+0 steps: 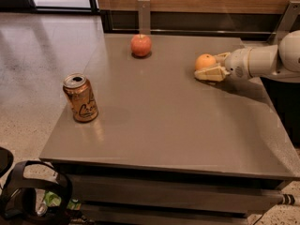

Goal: Move orange near orange can

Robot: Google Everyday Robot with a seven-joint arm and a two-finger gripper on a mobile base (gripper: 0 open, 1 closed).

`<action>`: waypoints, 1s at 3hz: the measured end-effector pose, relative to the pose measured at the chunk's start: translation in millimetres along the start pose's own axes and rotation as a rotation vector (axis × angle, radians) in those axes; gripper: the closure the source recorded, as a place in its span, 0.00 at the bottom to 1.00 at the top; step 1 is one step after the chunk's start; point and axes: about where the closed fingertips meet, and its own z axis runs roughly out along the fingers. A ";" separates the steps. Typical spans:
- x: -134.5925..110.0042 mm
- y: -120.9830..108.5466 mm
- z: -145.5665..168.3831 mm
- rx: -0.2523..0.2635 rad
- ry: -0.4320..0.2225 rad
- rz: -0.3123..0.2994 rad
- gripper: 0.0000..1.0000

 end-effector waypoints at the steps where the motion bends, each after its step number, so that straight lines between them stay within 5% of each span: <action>1: -0.2 1.4 2.9 -0.005 0.000 0.000 0.71; 2: -0.6 3.7 7.5 -0.013 0.000 0.000 1.00; 3: -10.5 11.6 5.4 -0.025 0.006 -0.024 1.00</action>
Offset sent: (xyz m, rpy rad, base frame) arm 0.0004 0.0025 -0.0011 0.0010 0.0017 0.0039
